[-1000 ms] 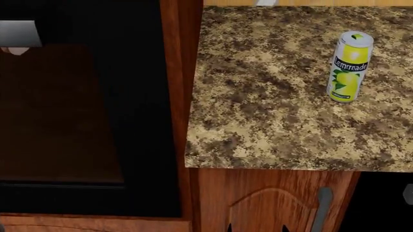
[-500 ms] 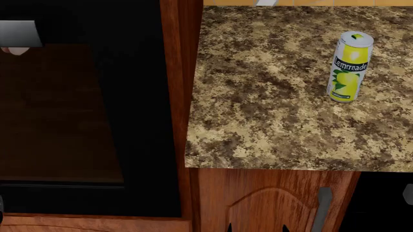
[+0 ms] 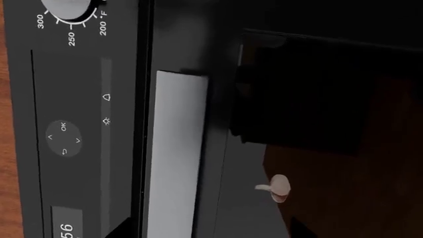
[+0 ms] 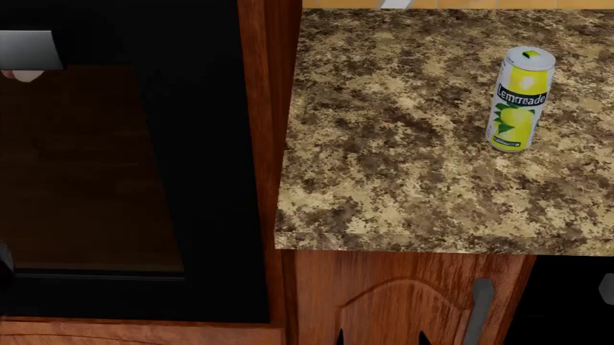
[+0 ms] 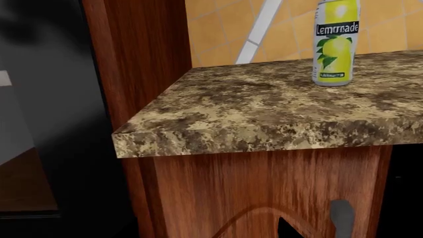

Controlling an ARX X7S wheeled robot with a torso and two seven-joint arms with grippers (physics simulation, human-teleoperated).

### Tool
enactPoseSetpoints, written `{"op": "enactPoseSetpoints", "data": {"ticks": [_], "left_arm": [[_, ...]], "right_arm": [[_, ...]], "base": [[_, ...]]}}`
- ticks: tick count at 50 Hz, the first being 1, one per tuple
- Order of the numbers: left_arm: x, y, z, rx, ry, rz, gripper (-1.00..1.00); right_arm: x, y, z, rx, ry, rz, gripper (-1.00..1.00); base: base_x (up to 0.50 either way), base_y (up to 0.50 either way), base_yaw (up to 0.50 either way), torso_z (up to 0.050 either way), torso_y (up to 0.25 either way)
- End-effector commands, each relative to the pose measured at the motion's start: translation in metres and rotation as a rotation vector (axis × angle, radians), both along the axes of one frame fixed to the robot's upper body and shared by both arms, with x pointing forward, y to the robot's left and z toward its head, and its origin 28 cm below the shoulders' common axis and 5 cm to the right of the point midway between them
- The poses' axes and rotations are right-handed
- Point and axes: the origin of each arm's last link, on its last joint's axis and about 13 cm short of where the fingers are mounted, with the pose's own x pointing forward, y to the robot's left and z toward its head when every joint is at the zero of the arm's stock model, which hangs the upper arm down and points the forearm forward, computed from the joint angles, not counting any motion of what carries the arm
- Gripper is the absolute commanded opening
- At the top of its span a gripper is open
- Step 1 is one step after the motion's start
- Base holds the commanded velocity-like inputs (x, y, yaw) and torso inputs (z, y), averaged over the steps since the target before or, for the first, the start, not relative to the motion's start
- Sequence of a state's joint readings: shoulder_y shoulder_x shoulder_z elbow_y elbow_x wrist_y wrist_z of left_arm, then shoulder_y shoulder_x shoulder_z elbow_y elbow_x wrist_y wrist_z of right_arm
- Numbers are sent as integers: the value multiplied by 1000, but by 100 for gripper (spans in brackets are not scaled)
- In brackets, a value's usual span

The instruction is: Open the oven door

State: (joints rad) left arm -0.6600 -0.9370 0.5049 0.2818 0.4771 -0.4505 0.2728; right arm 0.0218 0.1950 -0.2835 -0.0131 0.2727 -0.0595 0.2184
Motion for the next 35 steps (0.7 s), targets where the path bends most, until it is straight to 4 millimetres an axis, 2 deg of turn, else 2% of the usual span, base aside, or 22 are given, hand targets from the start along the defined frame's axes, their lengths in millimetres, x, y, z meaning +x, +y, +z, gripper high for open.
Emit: {"op": "enactPoseSetpoints", "data": {"ticks": [1,35], "left_arm": [[15,6,8,17,-2,19,100],[48,11,28,87,15,54,100]], "right_arm": [[1,0,-2,-2,4,-3,100],[2,-1,-2,0,5,-11,100]], "base": [[0,0,0,0,0],[0,0,0,0,0]]}}
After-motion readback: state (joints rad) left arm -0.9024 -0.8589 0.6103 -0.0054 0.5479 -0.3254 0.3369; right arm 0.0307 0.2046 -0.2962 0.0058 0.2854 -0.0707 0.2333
